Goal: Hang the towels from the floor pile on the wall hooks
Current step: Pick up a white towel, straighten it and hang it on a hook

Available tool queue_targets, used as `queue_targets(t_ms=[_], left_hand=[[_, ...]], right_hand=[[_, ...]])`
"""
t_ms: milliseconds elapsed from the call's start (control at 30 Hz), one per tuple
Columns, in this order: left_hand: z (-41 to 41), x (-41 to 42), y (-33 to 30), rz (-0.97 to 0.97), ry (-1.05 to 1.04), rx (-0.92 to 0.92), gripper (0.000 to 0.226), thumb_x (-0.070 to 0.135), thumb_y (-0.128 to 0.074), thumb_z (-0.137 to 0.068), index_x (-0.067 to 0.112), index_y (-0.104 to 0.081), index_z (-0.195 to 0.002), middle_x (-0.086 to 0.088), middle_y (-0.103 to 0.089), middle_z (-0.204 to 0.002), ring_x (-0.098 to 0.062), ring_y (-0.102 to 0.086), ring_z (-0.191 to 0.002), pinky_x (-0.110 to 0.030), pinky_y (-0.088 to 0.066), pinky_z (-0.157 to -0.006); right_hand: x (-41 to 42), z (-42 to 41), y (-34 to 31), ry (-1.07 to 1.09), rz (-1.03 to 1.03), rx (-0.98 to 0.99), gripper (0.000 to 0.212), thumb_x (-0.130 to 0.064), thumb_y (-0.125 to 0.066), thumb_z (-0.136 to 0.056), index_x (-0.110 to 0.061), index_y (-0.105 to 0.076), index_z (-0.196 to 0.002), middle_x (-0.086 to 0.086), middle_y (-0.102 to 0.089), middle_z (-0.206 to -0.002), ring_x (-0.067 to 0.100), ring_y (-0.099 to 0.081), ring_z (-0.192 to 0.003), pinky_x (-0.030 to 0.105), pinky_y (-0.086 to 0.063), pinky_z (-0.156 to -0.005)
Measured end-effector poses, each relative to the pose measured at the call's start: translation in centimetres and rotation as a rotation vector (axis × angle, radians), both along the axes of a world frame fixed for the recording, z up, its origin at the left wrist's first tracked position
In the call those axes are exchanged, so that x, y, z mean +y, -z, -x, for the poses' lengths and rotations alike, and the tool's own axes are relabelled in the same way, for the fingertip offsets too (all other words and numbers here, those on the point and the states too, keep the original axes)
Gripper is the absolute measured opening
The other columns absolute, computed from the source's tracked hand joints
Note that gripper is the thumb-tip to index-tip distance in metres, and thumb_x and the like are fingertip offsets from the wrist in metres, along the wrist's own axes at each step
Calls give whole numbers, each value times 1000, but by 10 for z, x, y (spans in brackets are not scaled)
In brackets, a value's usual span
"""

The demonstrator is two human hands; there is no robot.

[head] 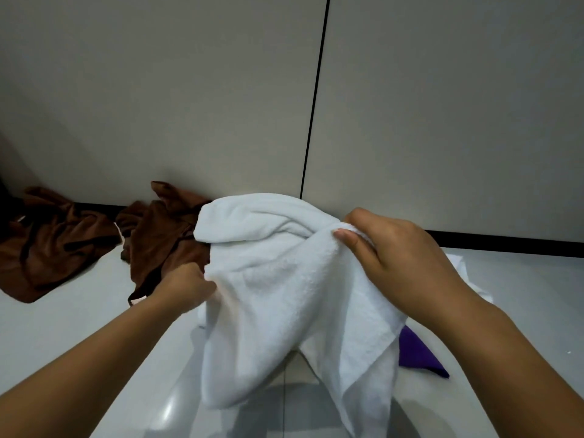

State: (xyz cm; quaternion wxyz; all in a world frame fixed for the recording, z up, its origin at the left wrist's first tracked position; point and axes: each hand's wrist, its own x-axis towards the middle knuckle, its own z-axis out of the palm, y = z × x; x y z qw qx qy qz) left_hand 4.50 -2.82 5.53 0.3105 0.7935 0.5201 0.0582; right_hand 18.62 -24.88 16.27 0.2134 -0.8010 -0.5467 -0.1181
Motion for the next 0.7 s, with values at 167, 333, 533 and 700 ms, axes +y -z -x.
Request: queue_targets(t_ms=[167, 333, 533, 700], left_hand=[[-20, -48, -35, 13, 387, -171, 23, 5, -53, -88, 16, -58, -108, 4, -57, -105, -14, -53, -103, -14, -41, -77], [-38, -87, -73, 396, 625, -657, 35, -11, -44, -73, 15, -64, -83, 3, -62, -75, -5, -56, -62, -23, -44, -54], [-46, -97, -79, 441, 550, -822, 14, 15, -50, -60, 21, -40, -52, 6, -35, -55, -10, -34, -51, -25, -26, -52], [-37, -89, -66, 327, 577, -687, 39, 49, -62, -84, 24, -49, -57, 19, -47, -56, 3, -45, -55, -11, -36, -55]], right_hand=[[1, 1, 0, -59, -47, -45, 35, -47, -40, -96, -17, -59, -92, -1, -65, -77, 24, -59, -73, 38, -48, -65], [0, -2, 1, -58, -100, -102, 37, -47, -39, -89, -17, -61, -86, -2, -64, -70, 23, -59, -63, 39, -52, -57], [-5, -5, -2, -47, -155, -157, 34, -42, -43, -89, -15, -63, -84, -1, -64, -67, 21, -59, -57, 36, -52, -51], [-7, -11, -6, -3, -271, -191, 30, -36, -48, -89, -11, -64, -85, 3, -64, -65, 25, -59, -52, 40, -54, -48]])
